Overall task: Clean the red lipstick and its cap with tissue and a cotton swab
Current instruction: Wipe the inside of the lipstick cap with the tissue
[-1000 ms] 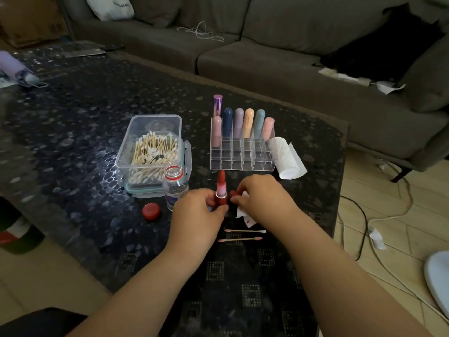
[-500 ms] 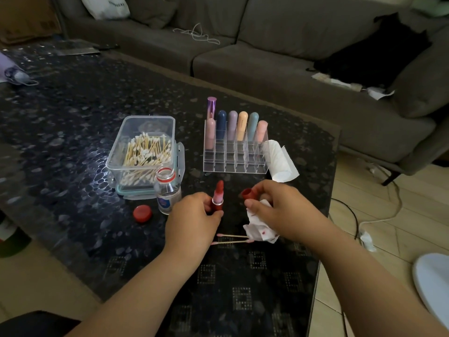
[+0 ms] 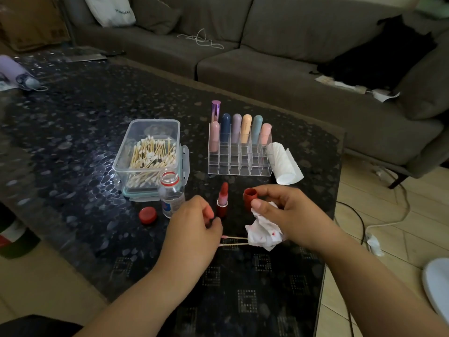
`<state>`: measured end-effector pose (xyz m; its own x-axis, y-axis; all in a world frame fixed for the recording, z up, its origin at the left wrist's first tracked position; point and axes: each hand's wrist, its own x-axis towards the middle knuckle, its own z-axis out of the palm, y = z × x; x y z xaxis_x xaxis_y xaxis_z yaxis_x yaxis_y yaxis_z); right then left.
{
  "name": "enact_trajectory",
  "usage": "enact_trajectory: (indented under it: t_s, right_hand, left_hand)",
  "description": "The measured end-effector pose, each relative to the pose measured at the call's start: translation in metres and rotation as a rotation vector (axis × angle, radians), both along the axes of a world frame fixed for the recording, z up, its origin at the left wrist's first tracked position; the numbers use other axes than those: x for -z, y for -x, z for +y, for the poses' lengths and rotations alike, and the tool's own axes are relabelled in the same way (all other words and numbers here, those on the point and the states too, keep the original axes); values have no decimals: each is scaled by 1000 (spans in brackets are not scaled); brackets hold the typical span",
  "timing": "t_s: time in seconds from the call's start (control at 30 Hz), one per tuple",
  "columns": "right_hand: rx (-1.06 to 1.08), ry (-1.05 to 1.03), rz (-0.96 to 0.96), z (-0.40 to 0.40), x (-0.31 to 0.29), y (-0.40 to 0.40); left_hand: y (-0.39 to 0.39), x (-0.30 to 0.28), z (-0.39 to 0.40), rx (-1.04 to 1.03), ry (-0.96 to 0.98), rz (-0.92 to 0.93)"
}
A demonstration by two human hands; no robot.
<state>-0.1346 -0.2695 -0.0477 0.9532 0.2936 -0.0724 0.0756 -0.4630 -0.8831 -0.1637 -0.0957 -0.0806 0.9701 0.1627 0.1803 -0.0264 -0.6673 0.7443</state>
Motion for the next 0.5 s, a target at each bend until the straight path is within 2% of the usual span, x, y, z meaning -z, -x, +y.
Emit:
enact_trajectory:
  t_s: [0.1, 0.2, 0.33, 0.4, 0.5]
  right_hand:
    - [-55, -112, 37, 4, -4, 6]
    - [-124, -191, 67, 12, -8, 15]
    - [-172, -222, 77, 23, -8, 27]
    - [-155, -216, 59, 28, -10, 31]
    - [-142, -141, 7, 34, -14, 38]
  left_hand:
    - [18, -11, 3, 86, 197, 48]
    - [24, -17, 6, 180, 585, 201]
    - [26, -22, 5, 282, 995, 354]
    - [26, -25, 6, 305, 1088, 367]
    - [26, -25, 10, 328, 1126, 368]
